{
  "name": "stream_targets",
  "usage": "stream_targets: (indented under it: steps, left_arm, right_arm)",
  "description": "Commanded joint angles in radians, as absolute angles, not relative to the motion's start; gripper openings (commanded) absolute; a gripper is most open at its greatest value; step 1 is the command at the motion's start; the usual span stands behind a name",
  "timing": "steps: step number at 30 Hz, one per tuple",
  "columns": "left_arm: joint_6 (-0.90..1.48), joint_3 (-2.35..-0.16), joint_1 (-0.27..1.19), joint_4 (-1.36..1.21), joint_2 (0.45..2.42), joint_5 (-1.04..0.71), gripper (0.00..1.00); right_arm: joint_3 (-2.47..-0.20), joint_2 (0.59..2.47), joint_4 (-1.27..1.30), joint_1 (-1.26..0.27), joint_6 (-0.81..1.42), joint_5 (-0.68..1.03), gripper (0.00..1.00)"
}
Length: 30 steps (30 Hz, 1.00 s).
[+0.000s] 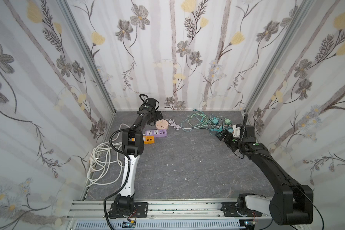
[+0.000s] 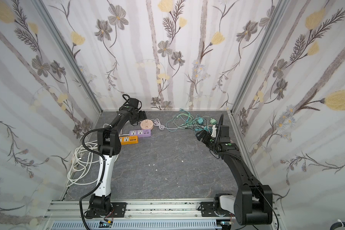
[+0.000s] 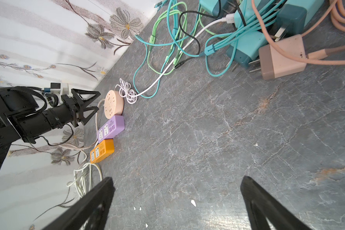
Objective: Insert the plug
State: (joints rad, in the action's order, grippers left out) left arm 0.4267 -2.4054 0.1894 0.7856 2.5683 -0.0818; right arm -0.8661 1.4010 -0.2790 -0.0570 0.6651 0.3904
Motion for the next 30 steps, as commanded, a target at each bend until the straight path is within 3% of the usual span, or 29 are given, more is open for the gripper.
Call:
stream_targets:
  steps: [1,6,12,19,30]
  left_arm:
    - [0.443,-2.461,0.189,0.866,2.617,-0.073,0.88]
    - [0.434,-2.471,0.196,0.889,2.655,-0.075,0.84]
    - [0.382,-2.387,0.222,0.89,2.625,-0.084,0.61]
    - [0.33,-2.122,0.278,0.759,2.485,-0.079,0.45]
    - [0.342,-1.752,0.373,0.624,2.302,-0.046,0.37]
  right_arm:
    - [-0.879,1.407,-0.291,-0.067,0.645,0.39,0.99]
    - [-0.894,1.411,-0.323,-0.084,0.619,0.379,0.99]
    - [-0.903,1.413,-0.337,-0.094,0.606,0.367,0.99]
    - [-0.912,1.417,-0.345,-0.1,0.603,0.365,0.99]
    - [-0.912,1.422,-0.345,-0.105,0.604,0.364,0.99]
